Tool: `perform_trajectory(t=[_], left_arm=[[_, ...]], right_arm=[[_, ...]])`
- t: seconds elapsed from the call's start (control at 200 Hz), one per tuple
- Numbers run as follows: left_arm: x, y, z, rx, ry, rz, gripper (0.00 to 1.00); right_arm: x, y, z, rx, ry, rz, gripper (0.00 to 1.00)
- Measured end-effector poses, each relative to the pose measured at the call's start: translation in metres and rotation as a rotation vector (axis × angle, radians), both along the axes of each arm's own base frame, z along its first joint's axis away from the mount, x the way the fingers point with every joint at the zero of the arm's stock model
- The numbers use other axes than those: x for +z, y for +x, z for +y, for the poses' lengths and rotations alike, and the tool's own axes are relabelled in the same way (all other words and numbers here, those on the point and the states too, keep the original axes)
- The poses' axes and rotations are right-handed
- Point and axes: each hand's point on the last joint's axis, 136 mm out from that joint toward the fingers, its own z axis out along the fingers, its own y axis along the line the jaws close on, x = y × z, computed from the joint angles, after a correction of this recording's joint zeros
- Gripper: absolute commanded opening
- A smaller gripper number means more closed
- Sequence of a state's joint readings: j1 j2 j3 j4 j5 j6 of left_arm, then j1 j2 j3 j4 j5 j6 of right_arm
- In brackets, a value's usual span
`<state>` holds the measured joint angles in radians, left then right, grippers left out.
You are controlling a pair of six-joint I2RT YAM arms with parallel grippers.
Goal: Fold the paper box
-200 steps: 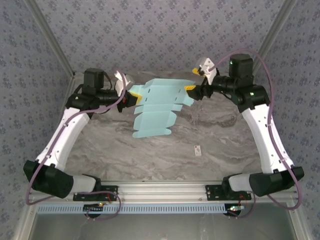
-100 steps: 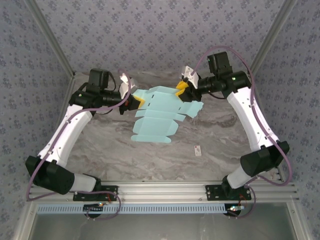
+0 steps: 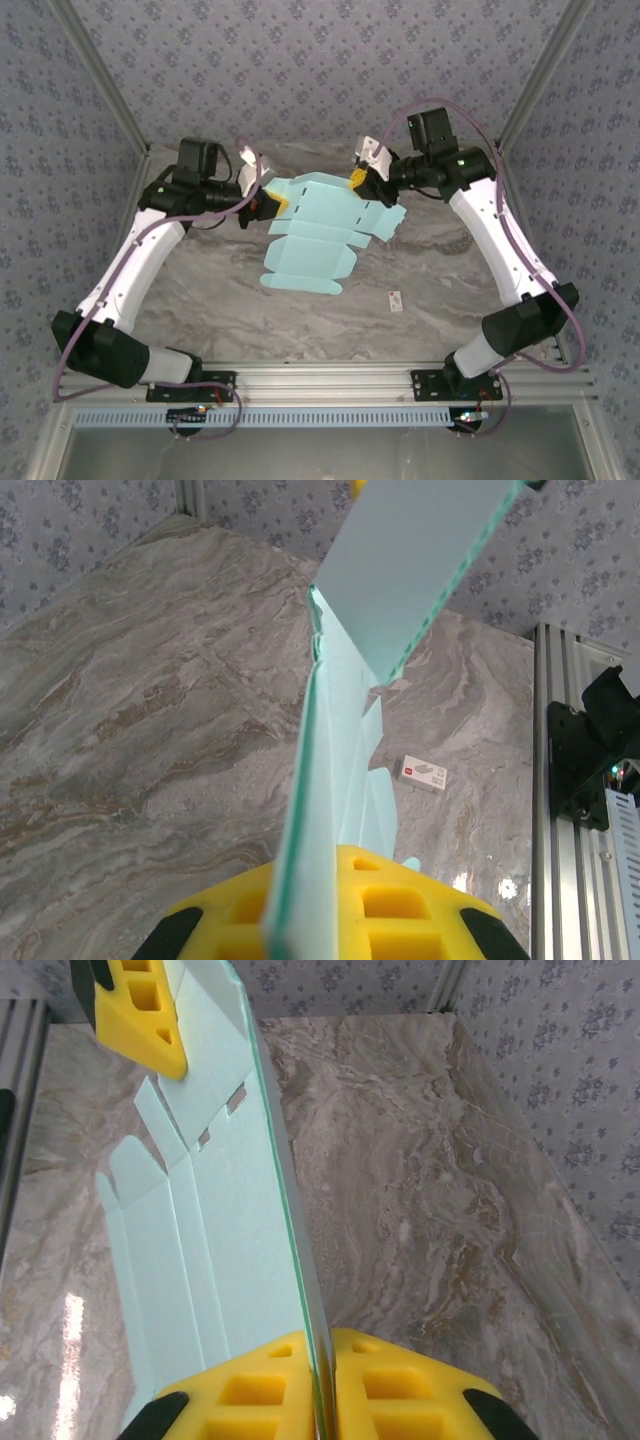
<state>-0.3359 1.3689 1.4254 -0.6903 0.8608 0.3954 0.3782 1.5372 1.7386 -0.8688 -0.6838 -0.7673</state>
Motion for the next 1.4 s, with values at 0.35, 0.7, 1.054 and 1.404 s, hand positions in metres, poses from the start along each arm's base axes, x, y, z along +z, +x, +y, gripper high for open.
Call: perform_trajectory(t=[0.35,0.7,1.054,1.404], left_arm=[[-0.011,0.032,0.001,0.131,-0.058,0.178,0.0],[-0.034,0.059,0.0,0.182,-0.125,0.377,0.0],[-0.04,0.074,-0.002,0.182,-0.14,0.43,0.0],[-0.045,0.08,-0.006,0.174,-0.147,0.466,0.0]], right_arm=[[-0.006,0.015,0.003,-0.25,-0.132,-0.384,0.06],[-0.027,0.035,0.01,-0.436,-0.269,-0.65,0.05],[-0.034,0.045,0.01,-0.514,-0.325,-0.761,0.05],[-0.04,0.05,0.007,-0.541,-0.358,-0.8,0.04]])
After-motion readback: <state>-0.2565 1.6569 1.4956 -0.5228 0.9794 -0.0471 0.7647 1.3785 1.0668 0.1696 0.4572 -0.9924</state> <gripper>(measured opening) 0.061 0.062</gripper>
